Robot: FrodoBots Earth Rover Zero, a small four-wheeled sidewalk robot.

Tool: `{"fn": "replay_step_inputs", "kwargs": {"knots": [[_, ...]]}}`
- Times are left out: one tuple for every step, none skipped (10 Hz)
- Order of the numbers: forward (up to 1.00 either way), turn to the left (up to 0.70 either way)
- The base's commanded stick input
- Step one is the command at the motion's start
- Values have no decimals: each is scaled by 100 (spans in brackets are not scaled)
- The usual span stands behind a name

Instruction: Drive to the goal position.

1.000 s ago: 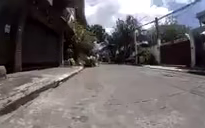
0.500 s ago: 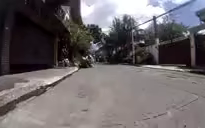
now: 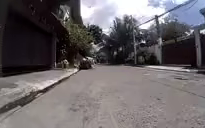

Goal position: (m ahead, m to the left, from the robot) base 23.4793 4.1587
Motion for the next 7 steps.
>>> {"fn": "replay_step_inputs", "kwargs": {"knots": [[85,0],[85,0],[85,0],[85,0],[85,0],[85,0],[85,0]]}}
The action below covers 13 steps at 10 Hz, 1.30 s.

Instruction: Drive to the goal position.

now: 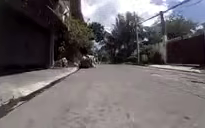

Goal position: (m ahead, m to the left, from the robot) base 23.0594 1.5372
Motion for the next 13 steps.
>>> {"fn": "replay_step_inputs", "kwargs": {"knots": [[85,0],[85,0],[85,0],[85,0],[85,0],[85,0],[85,0],[85,0],[85,0],[85,0],[85,0],[85,0],[85,0]]}}
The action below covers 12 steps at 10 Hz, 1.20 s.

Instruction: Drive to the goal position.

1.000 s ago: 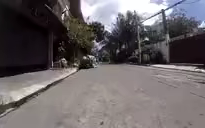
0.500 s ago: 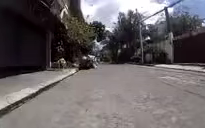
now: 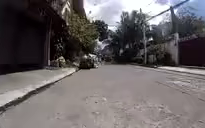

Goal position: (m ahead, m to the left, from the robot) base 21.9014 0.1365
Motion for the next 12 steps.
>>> {"fn": "replay_step_inputs", "kwargs": {"knots": [[85,0],[85,0],[85,0],[85,0],[85,0],[85,0],[85,-4],[85,-27],[85,-34],[85,-34],[85,-34],[85,-34]]}}
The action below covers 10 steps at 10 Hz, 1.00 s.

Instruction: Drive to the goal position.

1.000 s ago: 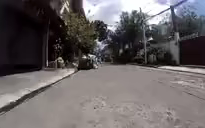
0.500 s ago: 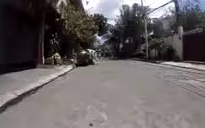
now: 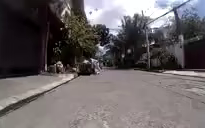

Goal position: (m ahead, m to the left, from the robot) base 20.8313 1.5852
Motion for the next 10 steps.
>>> {"fn": "replay_step_inputs", "kwargs": {"knots": [[85,-34],[85,-34],[85,-34],[85,-32],[85,-23],[85,-11],[85,0],[85,0],[85,0],[85,0]]}}
